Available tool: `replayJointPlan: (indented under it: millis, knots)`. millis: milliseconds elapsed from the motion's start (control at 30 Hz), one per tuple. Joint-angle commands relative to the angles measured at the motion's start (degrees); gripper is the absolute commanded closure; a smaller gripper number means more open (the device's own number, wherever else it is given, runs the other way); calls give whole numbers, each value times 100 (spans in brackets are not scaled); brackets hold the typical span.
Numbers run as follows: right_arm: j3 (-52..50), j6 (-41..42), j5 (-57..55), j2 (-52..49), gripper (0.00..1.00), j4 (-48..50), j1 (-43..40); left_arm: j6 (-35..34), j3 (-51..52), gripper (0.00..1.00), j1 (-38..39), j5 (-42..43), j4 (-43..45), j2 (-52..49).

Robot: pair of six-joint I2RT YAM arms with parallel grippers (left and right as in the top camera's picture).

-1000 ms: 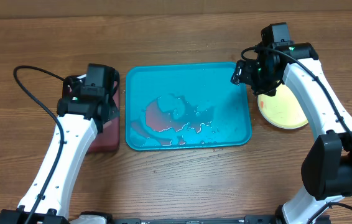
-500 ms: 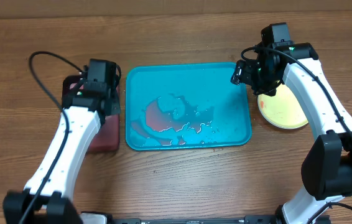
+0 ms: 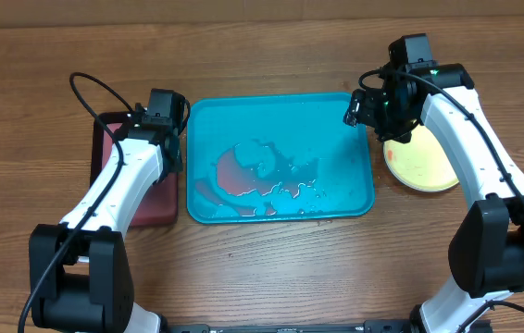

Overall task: Clean dirty plates on tray and stack at the side
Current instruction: 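Move the left gripper over the pink mat and release the sponge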

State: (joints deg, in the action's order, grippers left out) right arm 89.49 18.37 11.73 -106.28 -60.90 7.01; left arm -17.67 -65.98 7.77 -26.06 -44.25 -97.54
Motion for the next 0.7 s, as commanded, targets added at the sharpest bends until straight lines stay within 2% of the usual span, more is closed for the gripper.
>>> replayJointPlan:
  millis: [0, 33, 133, 233, 467, 600, 667]
  knots:
    - [57, -90, -28, 146, 14, 15, 13, -216, 26, 95, -31, -306, 166, -109]
    - [57, -90, -28, 146, 14, 15, 13, -199, 26, 90, -31, -306, 219, -149]
    - [57, -90, -28, 146, 14, 13, 13, -201, 26, 33, -31, -286, 271, -195]
    - [57, -90, -28, 146, 14, 13, 13, -160, 9, 0, -31, -291, 227, -188]
    - [57, -114, -26, 149, 14, 15, 13, -240, -682, 0, 94, -299, -767, 94]
    - [184, -240, -28, 214, 21, -201, 13, -254, -1163, 0, 369, -284, -1163, 555]
    - [337, -378, -28, 328, 22, -387, 13, -249, -1329, 0, 605, -260, -1213, 846]
